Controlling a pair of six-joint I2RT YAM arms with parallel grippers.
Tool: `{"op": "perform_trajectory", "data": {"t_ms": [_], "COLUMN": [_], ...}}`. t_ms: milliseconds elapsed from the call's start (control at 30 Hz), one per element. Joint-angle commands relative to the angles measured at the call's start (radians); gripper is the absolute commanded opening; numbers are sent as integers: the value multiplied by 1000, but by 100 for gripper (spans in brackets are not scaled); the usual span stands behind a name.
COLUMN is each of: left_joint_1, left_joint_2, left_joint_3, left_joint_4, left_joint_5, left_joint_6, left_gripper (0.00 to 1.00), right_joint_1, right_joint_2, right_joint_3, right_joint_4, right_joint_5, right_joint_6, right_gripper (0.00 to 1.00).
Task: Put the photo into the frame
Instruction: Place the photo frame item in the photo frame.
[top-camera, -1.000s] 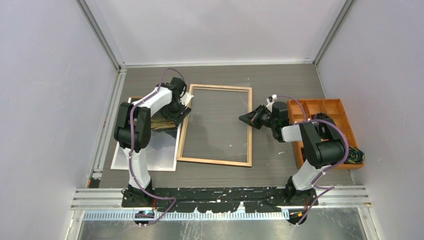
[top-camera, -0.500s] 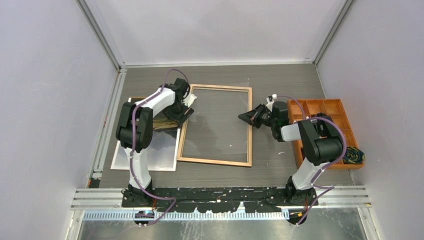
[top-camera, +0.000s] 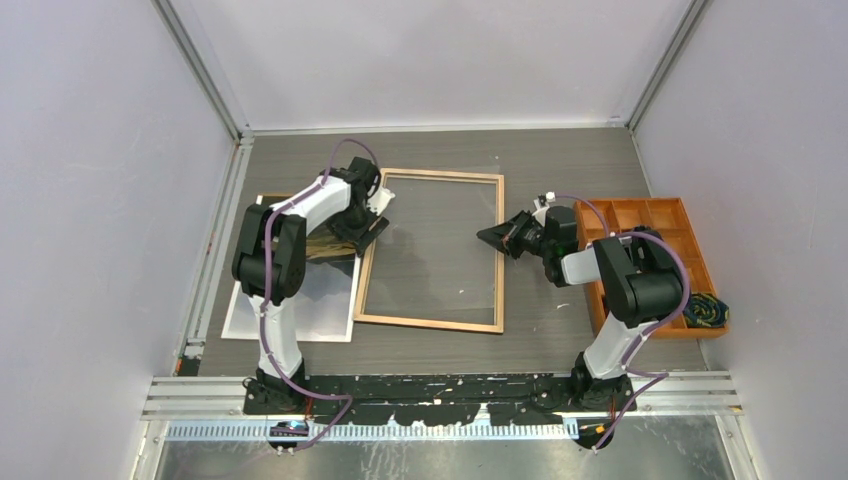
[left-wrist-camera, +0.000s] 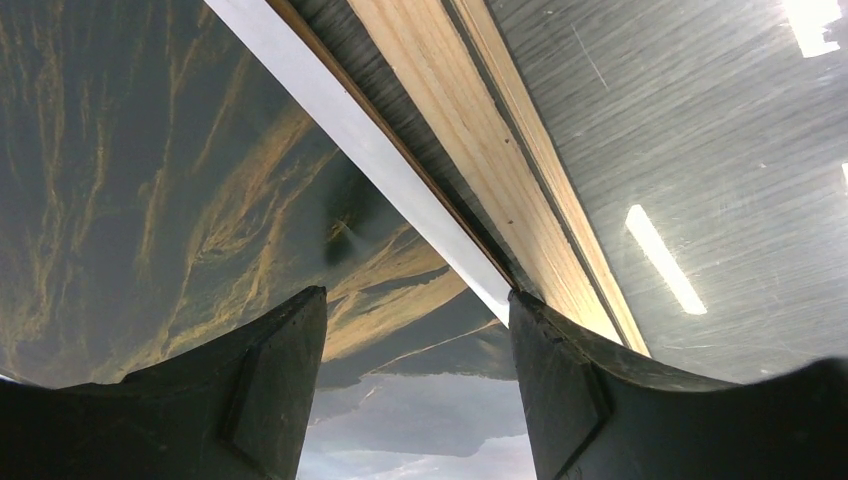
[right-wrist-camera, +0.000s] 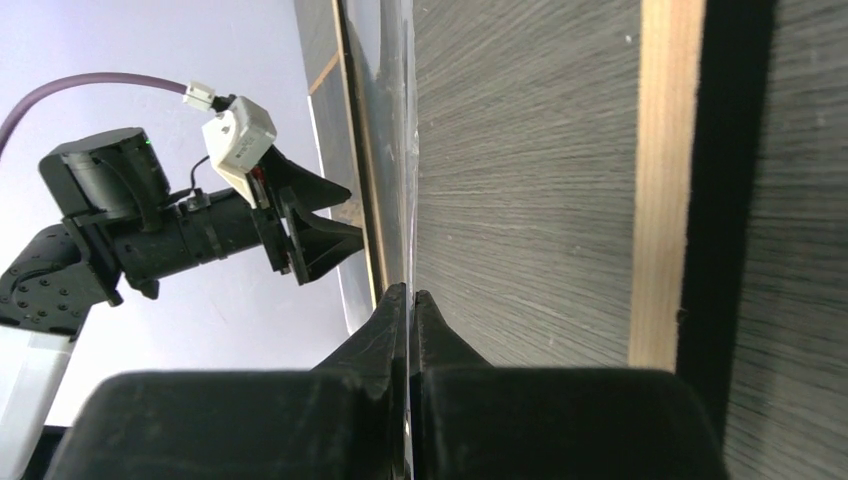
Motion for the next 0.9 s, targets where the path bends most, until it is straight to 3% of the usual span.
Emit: {"op": "perform_trajectory", "data": {"t_ms": [0, 867], "left_joint_1": [-6, -6], "left_joint_2": [-41, -37], "left_joint_3": [-12, 8], "left_joint_4": [15, 11], "left_joint_5": [43, 28], "left_joint_6": [10, 9], "left_gripper": [69, 68], "right_joint_1": [2, 3], "right_joint_2": [-17, -144], "right_joint_3": [6, 34], "right_joint_4": [-36, -216], "right_joint_5": [10, -39], "right_joint_6": [-43, -103], "right_gripper": [1, 1]}}
